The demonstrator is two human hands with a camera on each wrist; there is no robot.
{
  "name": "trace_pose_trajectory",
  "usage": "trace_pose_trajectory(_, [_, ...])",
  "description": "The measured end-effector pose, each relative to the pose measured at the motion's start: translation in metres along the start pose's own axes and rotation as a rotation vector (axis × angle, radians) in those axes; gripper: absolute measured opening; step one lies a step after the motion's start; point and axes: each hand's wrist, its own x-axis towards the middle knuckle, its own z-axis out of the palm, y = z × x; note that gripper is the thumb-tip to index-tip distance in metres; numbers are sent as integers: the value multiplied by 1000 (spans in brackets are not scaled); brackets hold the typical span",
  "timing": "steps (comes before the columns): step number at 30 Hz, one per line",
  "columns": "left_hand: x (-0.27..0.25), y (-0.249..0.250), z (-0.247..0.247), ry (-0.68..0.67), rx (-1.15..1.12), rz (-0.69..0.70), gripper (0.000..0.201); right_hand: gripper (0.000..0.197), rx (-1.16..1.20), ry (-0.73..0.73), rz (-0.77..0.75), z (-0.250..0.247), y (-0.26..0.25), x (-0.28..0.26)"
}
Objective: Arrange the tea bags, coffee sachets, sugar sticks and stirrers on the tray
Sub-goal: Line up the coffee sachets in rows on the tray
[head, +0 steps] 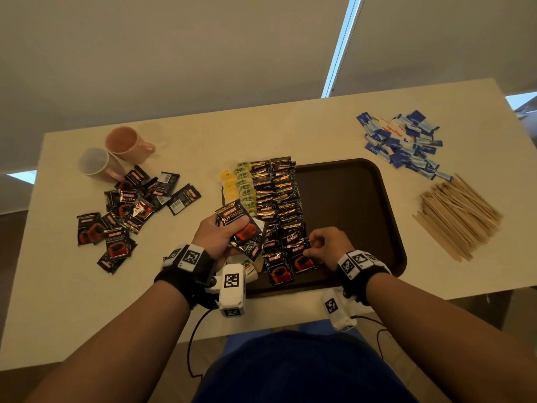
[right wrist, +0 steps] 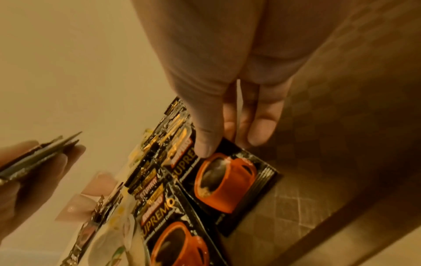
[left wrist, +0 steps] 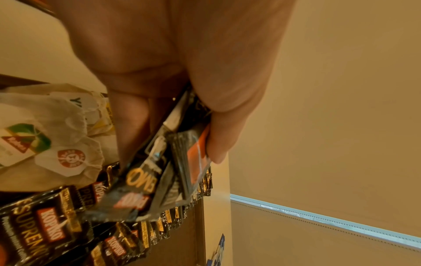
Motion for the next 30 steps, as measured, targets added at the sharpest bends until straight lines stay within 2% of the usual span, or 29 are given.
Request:
trace_pose_trajectory(3, [-2, 0, 0, 5, -12, -9, 24, 18, -38, 72, -9, 4, -4, 1])
trace_pose_trajectory(6, [-2, -1, -1, 9, -15, -13, 34, 19, -57, 118, -13, 5, -5, 3])
trace_pose_trajectory(19, [-4, -4, -1, 0, -8, -14, 39, 24, -37, 156, -21, 2, 0, 0])
trace_pose_trajectory(21, [-6, -5, 0, -8, -1, -5, 38, 22, -41, 227, -71, -4, -5, -3])
trace_pose_trajectory(24, [-8, -5, 5, -28, 28, 20, 40, 19, 13, 324, -246, -15, -29, -9])
trace_pose_trajectory(25, [-10, -5, 7, -43, 50, 31, 46, 22, 40, 301, -306, -17, -41, -10])
trace_pose_trajectory(27, [-11, -4, 10, -72, 116, 50, 58, 27, 132, 166, -378, -20, -65, -14])
trace_pose_trajectory(30, [-12, -5, 14, -117, 171, 67, 59, 34, 238, -23, -353, -15, -86, -12])
